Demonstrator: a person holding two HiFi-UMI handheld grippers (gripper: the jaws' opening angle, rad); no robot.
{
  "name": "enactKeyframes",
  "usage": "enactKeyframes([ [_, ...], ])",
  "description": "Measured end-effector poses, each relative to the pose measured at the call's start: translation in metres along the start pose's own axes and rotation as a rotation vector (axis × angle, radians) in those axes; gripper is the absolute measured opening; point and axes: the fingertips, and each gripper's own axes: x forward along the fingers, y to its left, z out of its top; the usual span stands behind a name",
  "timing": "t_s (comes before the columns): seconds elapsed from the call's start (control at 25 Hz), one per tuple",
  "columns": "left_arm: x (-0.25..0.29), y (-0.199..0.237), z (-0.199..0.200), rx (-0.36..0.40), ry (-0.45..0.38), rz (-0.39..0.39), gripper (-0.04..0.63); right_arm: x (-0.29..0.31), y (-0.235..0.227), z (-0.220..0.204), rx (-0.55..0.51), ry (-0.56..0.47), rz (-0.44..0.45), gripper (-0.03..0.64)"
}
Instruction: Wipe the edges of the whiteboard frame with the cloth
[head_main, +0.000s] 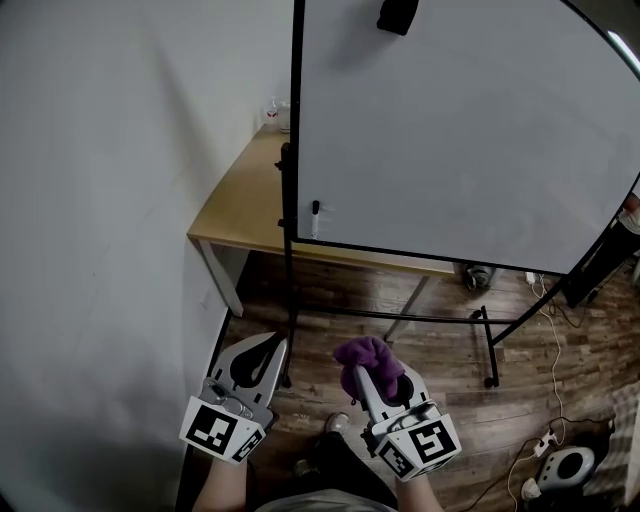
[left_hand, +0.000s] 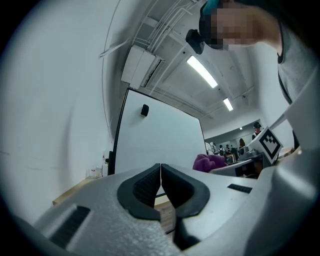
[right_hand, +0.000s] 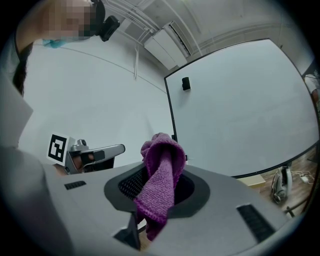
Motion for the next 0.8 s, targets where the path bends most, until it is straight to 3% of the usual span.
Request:
enactKeyframes([
  [0.8,0.098,0.072,-0.021,0.029,0.006,0.048,0.020,0.109,-0.073,0.010,-0.014,-0.008,0.048,0.086],
])
